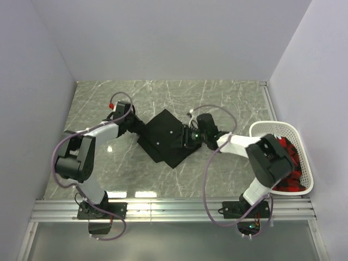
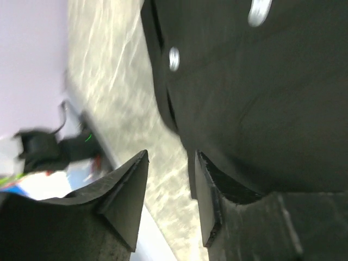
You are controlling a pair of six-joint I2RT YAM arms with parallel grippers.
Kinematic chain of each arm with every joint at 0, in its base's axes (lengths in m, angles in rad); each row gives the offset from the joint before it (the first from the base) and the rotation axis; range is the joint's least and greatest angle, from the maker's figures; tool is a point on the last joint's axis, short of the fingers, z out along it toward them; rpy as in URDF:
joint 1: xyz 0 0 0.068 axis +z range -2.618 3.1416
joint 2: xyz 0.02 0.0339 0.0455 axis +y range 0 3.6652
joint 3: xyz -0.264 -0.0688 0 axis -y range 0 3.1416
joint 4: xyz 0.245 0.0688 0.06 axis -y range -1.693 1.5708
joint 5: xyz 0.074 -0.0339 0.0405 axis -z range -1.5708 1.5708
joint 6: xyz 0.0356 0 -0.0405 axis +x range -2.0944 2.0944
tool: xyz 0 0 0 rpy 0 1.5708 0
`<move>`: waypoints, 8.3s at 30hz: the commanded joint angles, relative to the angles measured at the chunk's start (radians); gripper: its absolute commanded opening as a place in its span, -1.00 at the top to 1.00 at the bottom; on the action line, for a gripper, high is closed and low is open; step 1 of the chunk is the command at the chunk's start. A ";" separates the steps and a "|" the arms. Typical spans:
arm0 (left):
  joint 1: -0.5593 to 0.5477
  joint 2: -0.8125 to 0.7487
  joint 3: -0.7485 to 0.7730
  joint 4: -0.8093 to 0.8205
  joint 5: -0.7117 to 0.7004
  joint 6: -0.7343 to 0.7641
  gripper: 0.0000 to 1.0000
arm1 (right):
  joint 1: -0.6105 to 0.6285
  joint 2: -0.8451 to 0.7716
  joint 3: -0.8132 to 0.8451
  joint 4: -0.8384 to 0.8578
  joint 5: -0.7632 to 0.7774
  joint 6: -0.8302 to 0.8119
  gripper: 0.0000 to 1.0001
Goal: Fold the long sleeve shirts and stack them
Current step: Fold the shirt
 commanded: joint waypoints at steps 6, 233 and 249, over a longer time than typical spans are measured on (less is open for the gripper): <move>-0.058 -0.233 0.043 -0.205 -0.146 0.022 -0.53 | -0.079 -0.126 0.246 -0.472 0.533 -0.314 -0.13; -0.811 -0.199 -0.029 -0.043 -0.411 0.638 0.68 | 0.020 0.473 0.200 0.325 -0.083 0.298 0.87; -0.531 -0.477 0.107 -0.334 -0.437 0.544 -0.75 | -0.019 0.362 0.310 -0.081 -0.018 -0.035 1.00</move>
